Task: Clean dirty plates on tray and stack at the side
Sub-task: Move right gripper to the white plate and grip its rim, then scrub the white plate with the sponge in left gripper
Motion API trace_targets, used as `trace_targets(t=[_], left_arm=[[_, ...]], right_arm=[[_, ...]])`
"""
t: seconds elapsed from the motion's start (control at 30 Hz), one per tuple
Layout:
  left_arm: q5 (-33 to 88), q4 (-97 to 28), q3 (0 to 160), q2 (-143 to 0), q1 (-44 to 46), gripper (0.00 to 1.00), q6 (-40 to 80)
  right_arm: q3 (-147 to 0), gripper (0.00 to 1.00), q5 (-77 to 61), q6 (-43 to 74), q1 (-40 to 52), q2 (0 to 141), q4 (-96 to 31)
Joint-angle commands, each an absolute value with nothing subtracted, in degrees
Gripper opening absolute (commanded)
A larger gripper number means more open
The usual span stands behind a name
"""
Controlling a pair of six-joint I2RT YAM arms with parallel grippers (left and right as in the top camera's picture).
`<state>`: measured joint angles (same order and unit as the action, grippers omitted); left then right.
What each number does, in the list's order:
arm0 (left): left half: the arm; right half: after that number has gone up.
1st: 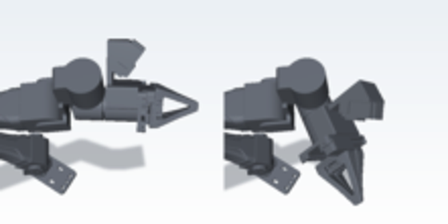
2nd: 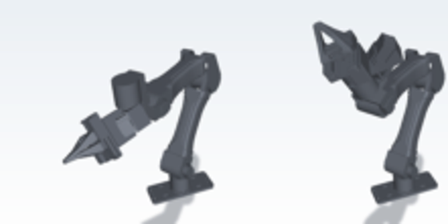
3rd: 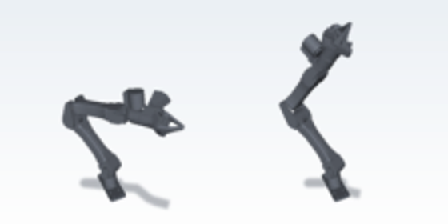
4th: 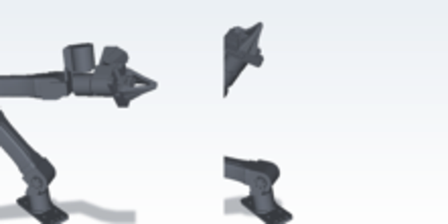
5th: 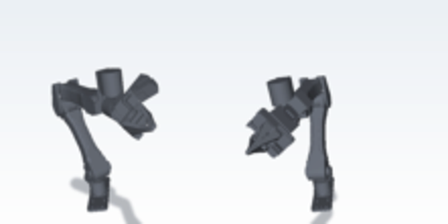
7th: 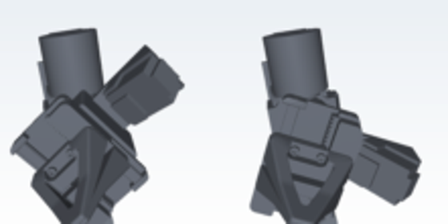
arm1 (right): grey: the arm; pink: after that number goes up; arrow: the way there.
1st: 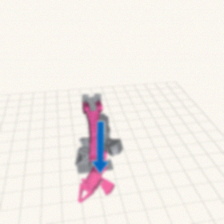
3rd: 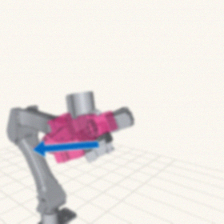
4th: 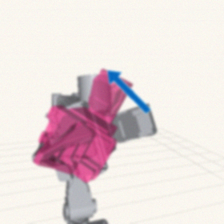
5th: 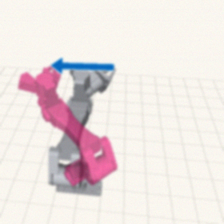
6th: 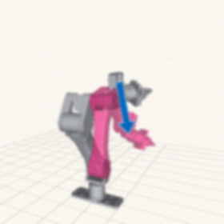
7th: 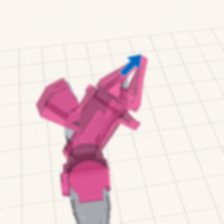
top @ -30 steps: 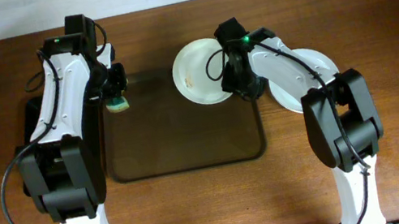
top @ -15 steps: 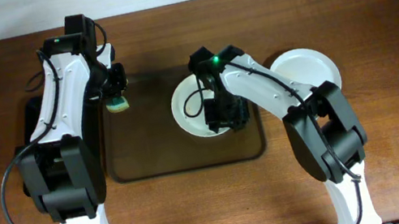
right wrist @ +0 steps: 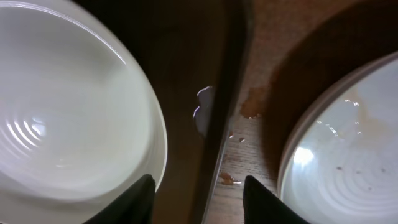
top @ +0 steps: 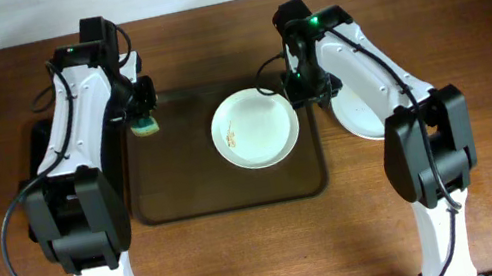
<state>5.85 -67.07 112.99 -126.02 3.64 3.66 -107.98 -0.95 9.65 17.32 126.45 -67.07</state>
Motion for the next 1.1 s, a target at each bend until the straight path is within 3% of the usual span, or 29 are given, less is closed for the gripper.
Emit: trace_targets(t=[0.0, 0.13, 0.3, 0.47, 0.63, 0.7, 0.8, 1.07], left_arm=[[6.70, -66.67, 113.38, -125.99, 4.86, 0.01, 2.55], [6.68, -66.43, 113.38, -125.99, 6.48, 0.01, 2.55], [6.68, -65.14, 113.38, -125.99, 7.25, 0.01, 2.55], [6.68, -65.08, 113.38, -125.99, 7.55, 0.01, 2.55], [6.70, -65.65, 113.38, -125.99, 8.01, 0.01, 2.55], [6.76, -65.98, 113.38, -125.99, 8.38, 0.01, 2.55], [6.90, -68.07, 113.38, -125.99, 8.51, 0.01, 2.52], [7.49, -70.22, 113.27, -126.06, 8.54, 0.01, 1.67]], right_arm=[[-104.16, 0.39, -4.49, 7.29, 18.13, 127.79, -64.45], [-100.90, 0.34, -8.45, 7.31, 18.70, 127.79, -60.73], [-97.73, 0.14, -8.47, 10.09, 18.81, 127.83, -57.56], [-95.04, 0.04, -8.67, 14.26, 18.85, 129.73, -54.70], [-101.12, 0.04, -17.61, 15.79, 18.85, 129.86, -62.89], [-104.27, 0.04, -23.00, 24.64, 19.94, 129.86, -62.19], [-104.05, 0.04, -15.46, 34.52, 23.09, 130.82, -56.25], [-103.07, 0.04, -10.31, 39.57, 26.92, 135.63, -50.28]])
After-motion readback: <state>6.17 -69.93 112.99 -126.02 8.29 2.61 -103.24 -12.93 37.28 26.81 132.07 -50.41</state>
